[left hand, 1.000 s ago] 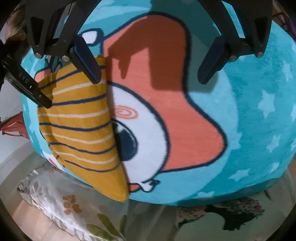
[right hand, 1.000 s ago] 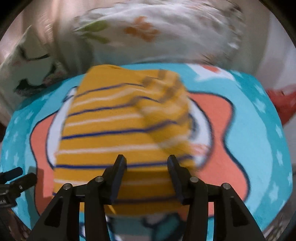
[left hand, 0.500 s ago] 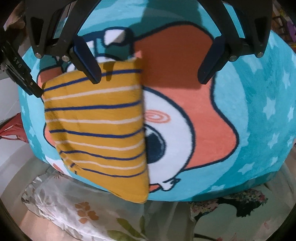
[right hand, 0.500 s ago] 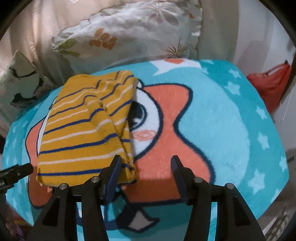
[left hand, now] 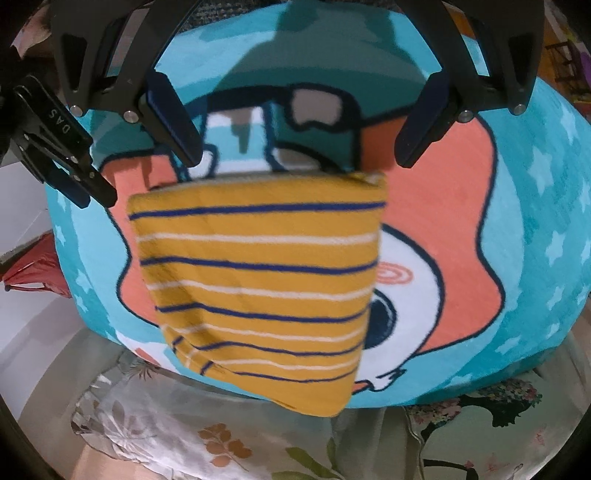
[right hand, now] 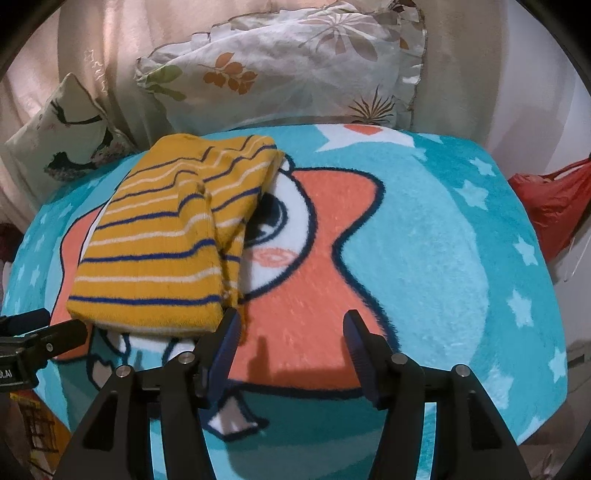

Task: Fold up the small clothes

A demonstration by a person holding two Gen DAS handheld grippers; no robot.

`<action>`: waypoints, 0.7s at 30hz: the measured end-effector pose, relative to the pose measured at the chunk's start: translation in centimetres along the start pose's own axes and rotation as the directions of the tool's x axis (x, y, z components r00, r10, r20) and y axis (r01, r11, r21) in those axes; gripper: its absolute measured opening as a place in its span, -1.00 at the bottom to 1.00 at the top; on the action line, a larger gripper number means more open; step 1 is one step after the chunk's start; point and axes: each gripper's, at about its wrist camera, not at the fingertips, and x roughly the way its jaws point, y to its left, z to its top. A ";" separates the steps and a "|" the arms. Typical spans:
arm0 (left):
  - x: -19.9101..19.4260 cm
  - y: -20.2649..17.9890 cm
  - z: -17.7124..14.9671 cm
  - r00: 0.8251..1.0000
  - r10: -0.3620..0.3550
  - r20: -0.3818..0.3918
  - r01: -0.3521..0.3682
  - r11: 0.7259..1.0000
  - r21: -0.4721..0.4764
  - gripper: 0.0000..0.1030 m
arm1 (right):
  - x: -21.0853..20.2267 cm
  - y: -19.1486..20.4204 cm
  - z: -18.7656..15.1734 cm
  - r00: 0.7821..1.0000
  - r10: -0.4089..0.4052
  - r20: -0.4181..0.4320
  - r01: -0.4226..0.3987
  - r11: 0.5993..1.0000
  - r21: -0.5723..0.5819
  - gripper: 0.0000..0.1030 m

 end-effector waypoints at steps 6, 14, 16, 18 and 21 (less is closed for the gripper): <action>0.1 -0.9 -1.0 1.000 0.010 -0.010 -0.011 0.999 -0.034 1.00 | -0.5 -1.0 -0.5 1.000 0.005 0.001 -0.005 1.000 -0.021 0.22; -0.7 -1.5 -1.9 1.000 0.025 0.005 -0.025 0.999 -0.046 1.00 | -1.1 -0.8 -1.1 1.000 0.028 0.012 -0.028 0.998 -0.050 0.29; -1.0 -1.5 -2.1 1.000 0.020 0.012 -0.019 0.999 -0.047 1.00 | -1.2 -0.5 -1.2 0.999 0.037 0.013 -0.036 0.997 -0.062 0.29; -1.3 -1.5 -2.3 1.000 0.007 0.020 -0.006 0.999 -0.054 1.00 | -1.2 -0.1 -1.2 0.999 0.045 0.015 -0.044 0.996 -0.072 0.29; -1.7 -1.4 -2.4 0.999 -0.011 0.032 0.013 0.998 -0.060 1.00 | -1.2 0.2 -1.2 0.998 0.054 0.016 -0.052 0.995 -0.084 0.30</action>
